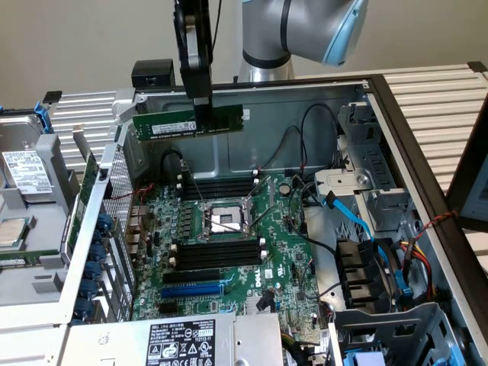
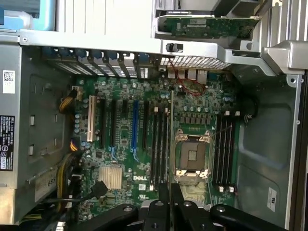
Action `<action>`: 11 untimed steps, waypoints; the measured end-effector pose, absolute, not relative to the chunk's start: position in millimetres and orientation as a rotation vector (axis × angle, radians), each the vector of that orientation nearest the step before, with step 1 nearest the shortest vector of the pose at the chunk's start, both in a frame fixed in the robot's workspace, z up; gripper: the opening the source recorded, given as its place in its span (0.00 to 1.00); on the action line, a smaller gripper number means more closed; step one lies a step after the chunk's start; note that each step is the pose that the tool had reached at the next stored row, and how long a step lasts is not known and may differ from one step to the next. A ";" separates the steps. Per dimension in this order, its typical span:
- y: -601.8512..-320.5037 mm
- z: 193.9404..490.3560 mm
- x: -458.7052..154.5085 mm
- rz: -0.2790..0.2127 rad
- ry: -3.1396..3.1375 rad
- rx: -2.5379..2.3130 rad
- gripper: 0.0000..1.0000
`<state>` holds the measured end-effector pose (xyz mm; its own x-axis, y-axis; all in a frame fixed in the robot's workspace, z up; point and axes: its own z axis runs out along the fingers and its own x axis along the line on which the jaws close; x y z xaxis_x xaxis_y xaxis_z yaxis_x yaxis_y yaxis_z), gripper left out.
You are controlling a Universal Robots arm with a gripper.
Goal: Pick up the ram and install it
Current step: 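Pick up the ram and move it above insertion slot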
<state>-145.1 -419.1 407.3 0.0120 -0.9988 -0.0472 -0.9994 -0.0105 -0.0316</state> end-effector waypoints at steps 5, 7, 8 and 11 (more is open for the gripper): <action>-413.0 406.2 -142.1 0.018 2.173 -2.191 0.14; -412.3 405.9 -140.8 0.018 2.176 -2.187 0.14; -412.0 405.8 -140.2 0.019 2.178 -2.185 0.14; -410.6 405.7 -138.5 0.019 2.184 -2.179 0.14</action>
<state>-138.5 -410.6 405.7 -0.0015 -0.9988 -0.0491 -0.9995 0.0031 -0.0315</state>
